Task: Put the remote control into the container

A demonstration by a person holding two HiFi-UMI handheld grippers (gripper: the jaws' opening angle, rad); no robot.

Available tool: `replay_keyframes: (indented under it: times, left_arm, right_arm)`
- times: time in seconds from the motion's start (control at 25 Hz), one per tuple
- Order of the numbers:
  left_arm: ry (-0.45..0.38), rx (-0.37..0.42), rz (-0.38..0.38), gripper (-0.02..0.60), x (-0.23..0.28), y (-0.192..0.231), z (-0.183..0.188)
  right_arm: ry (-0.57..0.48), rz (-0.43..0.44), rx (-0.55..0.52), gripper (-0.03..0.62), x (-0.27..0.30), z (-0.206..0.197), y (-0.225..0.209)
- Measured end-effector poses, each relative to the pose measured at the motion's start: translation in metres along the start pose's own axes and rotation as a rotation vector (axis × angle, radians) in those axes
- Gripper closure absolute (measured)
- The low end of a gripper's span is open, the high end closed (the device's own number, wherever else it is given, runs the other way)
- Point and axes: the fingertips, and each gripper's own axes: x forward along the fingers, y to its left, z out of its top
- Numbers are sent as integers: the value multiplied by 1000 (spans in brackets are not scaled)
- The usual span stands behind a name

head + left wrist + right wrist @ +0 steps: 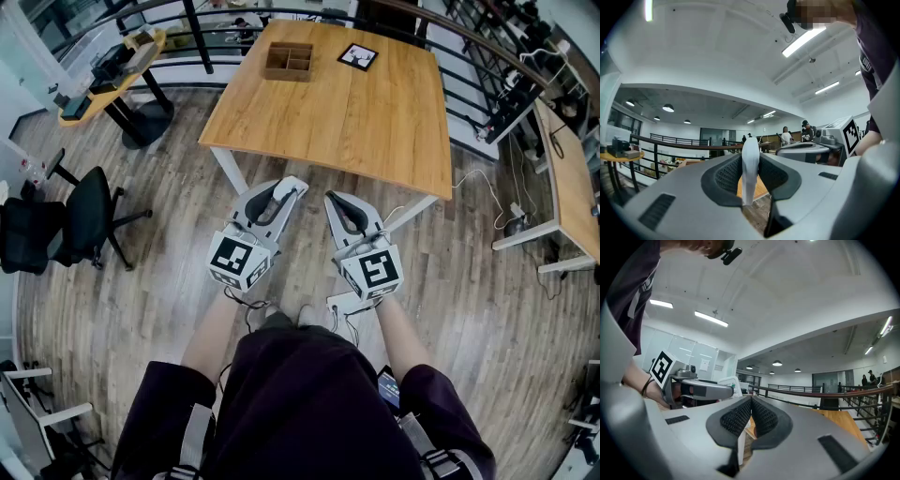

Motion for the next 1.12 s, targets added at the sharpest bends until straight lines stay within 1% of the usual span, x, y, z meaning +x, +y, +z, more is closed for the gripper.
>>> replay_keyframes:
  times: [0.28, 0.52, 0.76, 1.0, 1.12]
  left_arm:
    - [4, 4, 9, 472, 23, 15, 0]
    - [15, 16, 4, 472, 51, 47, -7]
    - [17, -10, 2, 472, 82, 105, -20]
    - [31, -22, -28, 472, 123, 178, -32]
    - [29, -35, -45, 472, 143, 213, -30]
  right_arm:
    - [9, 2, 25, 576, 17, -8, -21]
    - [10, 2, 39, 576, 51, -19, -41]
    - [18, -3, 55, 576, 112, -31, -63]
    - [40, -15, 64, 576, 191, -43, -85]
    - [46, -33, 72, 576, 226, -43, -101]
